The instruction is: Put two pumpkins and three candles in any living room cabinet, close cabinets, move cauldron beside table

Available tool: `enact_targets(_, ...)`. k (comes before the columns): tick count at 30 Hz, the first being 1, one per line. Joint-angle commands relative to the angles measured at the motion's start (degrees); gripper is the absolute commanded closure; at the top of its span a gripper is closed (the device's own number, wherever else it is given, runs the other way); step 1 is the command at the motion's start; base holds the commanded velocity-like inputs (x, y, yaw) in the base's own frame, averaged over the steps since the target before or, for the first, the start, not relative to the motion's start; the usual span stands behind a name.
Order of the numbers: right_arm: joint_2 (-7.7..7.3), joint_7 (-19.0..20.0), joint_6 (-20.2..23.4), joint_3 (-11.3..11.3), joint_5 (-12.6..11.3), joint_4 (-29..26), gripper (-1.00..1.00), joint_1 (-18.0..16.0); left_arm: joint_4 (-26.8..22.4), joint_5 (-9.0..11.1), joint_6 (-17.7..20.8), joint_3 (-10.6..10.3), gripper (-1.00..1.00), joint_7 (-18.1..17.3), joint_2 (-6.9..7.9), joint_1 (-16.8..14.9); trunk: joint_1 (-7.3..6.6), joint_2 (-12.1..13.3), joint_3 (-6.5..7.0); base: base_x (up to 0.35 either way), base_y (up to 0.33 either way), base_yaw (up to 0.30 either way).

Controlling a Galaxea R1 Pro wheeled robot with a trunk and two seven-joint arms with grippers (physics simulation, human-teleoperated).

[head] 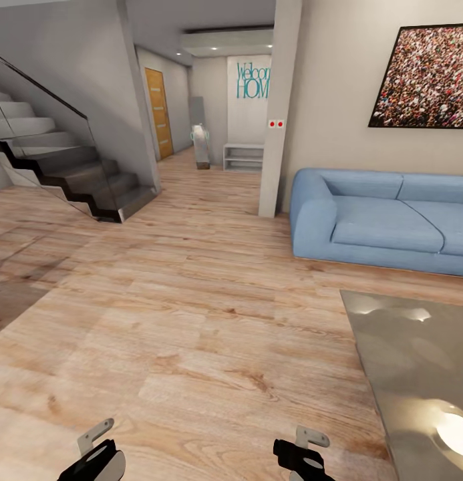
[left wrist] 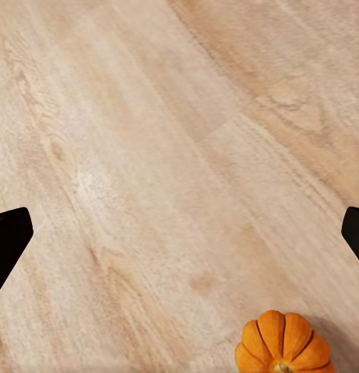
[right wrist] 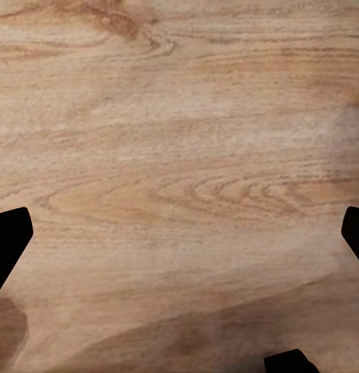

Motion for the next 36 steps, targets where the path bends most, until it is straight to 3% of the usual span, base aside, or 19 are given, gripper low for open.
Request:
enact_targets(1, -0.05, -0.4, -0.11, 0.48, -0.47, -0.06, -1.0, -0.07, -0.07, 0.54, -0.19, -0.48, -1.0, 0.35, 0.08, -0.04, 0.0, -0.03, -0.05, 0.0, 0.0, 0.0)
enact_targets(36, -0.05, -0.34, -0.02, 0.48, -0.55, -0.06, -1.0, -0.07, -0.07, 0.54, -0.26, -0.48, -1.0, 0.36, 0.05, -0.04, 0.0, -0.03, -0.05, -0.022, -0.056, 0.0)
